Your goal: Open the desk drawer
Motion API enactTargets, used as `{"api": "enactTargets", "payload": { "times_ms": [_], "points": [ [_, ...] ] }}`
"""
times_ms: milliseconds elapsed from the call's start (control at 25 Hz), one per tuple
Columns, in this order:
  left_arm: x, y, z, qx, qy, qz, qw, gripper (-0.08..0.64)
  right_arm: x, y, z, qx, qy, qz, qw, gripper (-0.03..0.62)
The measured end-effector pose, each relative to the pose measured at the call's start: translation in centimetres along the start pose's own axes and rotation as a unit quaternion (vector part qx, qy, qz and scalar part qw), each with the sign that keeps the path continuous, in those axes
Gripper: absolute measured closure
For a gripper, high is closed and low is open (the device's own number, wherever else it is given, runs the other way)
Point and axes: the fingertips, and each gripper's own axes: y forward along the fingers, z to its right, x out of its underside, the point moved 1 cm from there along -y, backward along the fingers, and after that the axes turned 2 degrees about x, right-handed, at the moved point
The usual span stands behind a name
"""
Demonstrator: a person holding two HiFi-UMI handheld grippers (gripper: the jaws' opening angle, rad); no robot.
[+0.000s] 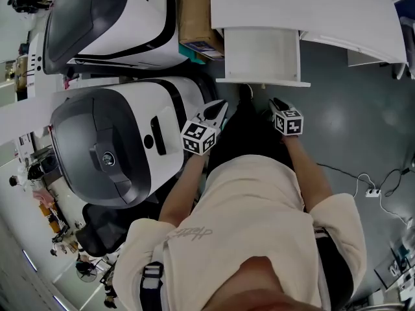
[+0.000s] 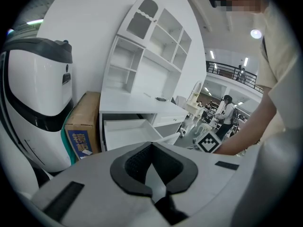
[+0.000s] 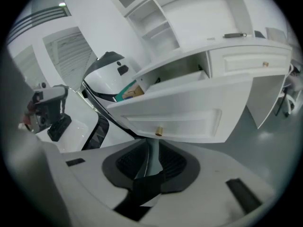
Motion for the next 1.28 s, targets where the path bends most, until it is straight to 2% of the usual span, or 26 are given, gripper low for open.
{"api": "enactTargets", "payload": {
  "times_ms": [240, 320, 480, 640, 760, 840, 1000, 1080, 1280],
  "points": [
    [-1.6, 0.2, -0.4, 0.006, 0.023, 0.008, 0.9997, 0.56, -2.9, -5.6, -0.8, -0.007, -0.054, 0.069, 0.996, 0.511],
    [-2.3, 0.5, -0.2, 0.014, 0.034, 0.01, 0.9993, 0.56, -4.2, -7.5, -1.6, -0.004, -0.075, 0.1, 0.992, 0.597],
    [-3.5, 1.1, 1.7, 0.045, 0.05, 0.01, 0.9977, 0.56, -6.1, -12.1, -3.6, 0.0, -0.096, 0.147, 0.984, 0.597],
    [-6.4, 1.0, 2.8, 0.067, 0.067, 0.031, 0.995, 0.56, -8.8, -15.2, -5.2, -0.004, -0.092, 0.171, 0.981, 0.597],
    [-8.5, -0.7, 2.9, 0.066, 0.107, 0.042, 0.9911, 0.56, -10.3, -16.3, -7.6, -0.021, -0.092, 0.174, 0.98, 0.598],
    [-9.6, -2.0, 3.4, 0.068, 0.13, 0.05, 0.988, 0.56, -11.2, -17.4, -9.2, -0.026, -0.112, 0.177, 0.977, 0.598],
    [-13.4, -4.0, 3.8, 0.076, 0.139, 0.09, 0.9833, 0.56, -15.4, -19.7, -12.1, -0.03, -0.156, 0.22, 0.962, 0.598],
    [-15.7, -5.0, 4.1, 0.08, 0.132, 0.117, 0.981, 0.56, -17.6, -21.1, -13.4, -0.036, -0.167, 0.248, 0.954, 0.598],
    [-21.3, -8.0, 4.3, 0.085, 0.113, 0.19, 0.9715, 0.56, -22.5, -24.5, -16.1, -0.059, -0.159, 0.304, 0.937, 0.6]
  ]
}}
